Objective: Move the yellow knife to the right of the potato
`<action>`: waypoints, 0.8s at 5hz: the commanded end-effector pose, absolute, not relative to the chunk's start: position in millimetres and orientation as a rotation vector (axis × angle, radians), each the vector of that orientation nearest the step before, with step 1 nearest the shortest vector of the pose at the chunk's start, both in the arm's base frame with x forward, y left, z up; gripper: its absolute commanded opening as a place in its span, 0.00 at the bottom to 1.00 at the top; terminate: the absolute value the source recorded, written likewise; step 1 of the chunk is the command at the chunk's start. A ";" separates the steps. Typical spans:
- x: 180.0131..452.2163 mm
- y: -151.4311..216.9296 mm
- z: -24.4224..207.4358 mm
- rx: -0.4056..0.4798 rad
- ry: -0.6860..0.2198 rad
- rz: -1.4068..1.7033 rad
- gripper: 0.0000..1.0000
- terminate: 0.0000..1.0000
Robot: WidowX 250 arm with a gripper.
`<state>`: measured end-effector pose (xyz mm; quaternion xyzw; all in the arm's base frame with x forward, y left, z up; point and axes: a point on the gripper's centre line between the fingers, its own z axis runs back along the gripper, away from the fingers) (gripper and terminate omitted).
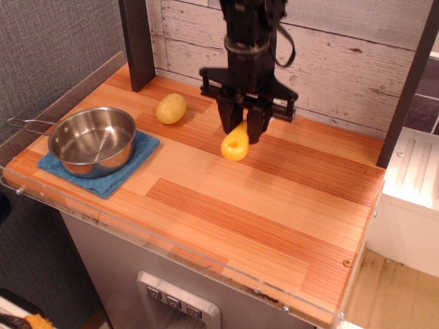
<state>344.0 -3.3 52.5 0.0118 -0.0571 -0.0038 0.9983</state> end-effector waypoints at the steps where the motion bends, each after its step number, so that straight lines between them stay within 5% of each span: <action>1: 355.3 25.7 46.0 0.092 -0.151 0.056 0.00 0.00; 4: 354.7 49.1 23.2 0.084 -0.076 0.095 0.00 0.00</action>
